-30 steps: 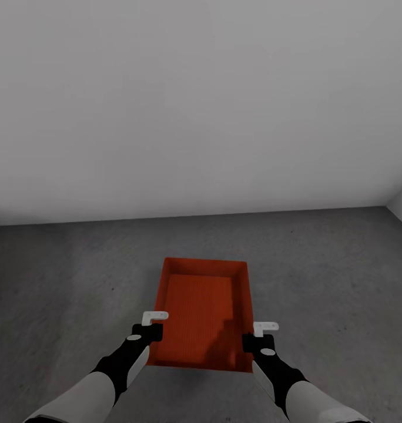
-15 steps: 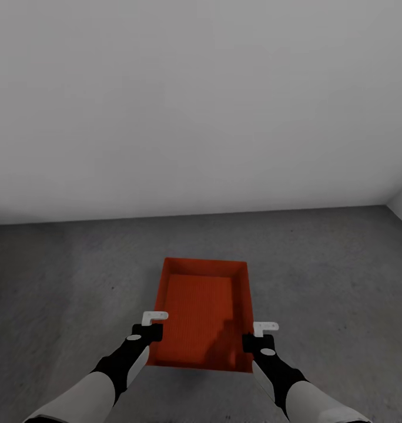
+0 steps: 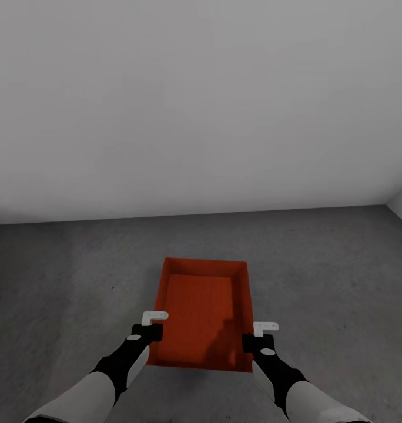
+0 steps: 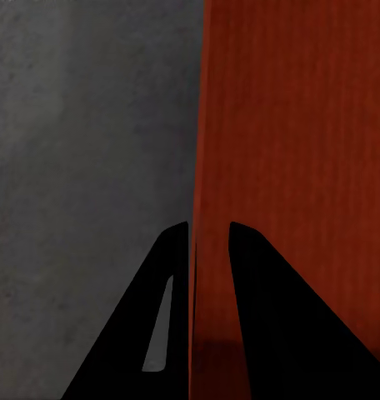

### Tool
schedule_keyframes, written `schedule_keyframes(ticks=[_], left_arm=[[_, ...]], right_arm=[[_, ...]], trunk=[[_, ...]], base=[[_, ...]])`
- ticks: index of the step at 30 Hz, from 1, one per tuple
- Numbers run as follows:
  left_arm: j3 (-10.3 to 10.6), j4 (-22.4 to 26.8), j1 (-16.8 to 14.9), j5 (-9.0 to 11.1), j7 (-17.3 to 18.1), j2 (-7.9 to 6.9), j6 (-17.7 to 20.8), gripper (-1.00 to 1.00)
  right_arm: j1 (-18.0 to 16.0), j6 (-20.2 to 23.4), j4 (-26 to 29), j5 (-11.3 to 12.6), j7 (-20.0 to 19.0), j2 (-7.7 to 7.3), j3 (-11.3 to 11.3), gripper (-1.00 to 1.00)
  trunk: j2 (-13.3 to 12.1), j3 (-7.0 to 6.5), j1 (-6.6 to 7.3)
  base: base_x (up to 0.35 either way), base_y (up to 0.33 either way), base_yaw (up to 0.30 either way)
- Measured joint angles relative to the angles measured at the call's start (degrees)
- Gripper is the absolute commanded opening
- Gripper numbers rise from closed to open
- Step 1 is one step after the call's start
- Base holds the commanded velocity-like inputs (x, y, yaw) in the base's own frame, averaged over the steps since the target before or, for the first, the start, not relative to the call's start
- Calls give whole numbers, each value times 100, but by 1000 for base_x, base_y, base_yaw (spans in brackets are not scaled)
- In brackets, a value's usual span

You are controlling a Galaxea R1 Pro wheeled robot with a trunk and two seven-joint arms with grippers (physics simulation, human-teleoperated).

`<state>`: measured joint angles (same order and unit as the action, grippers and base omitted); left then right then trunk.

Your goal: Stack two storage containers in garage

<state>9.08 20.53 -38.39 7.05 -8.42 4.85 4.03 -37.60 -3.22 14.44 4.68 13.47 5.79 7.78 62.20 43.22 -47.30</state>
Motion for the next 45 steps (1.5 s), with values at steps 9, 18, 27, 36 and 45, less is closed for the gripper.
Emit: schedule_keyframes(ticks=[9, 18, 27, 36, 45], left_arm=[[-3, -6, 0, -2, 2, 1, -11, -100], [-6, 1, 0, -7, 24, -15, -5, -100], [-4, 3, 0, -6, 25, -16, -3, -100], [-6, 0, 0, -8, 22, -13, -5, -100], [-9, -4, 0, -10, 20, -10, -10, -100]], right_arm=[[0, -5, -1, -1, 0, -1, 2, -100], [0, -10, -4, -8, 7, 14, -15, -100], [0, -10, -4, -9, 9, 16, -17, -100], [0, -9, -4, -8, 8, 14, -15, -100], [0, -8, -3, -7, 6, 10, -10, -100]], trunk=[[0, 0, 2], [0, 0, 0], [0, 0, 0], [0, 0, 2], [0, 0, 2]], base=[[205, 0, 0], [51, 0, 0], [3, 0, 0], [146, 0, 0], [180, 0, 0]])
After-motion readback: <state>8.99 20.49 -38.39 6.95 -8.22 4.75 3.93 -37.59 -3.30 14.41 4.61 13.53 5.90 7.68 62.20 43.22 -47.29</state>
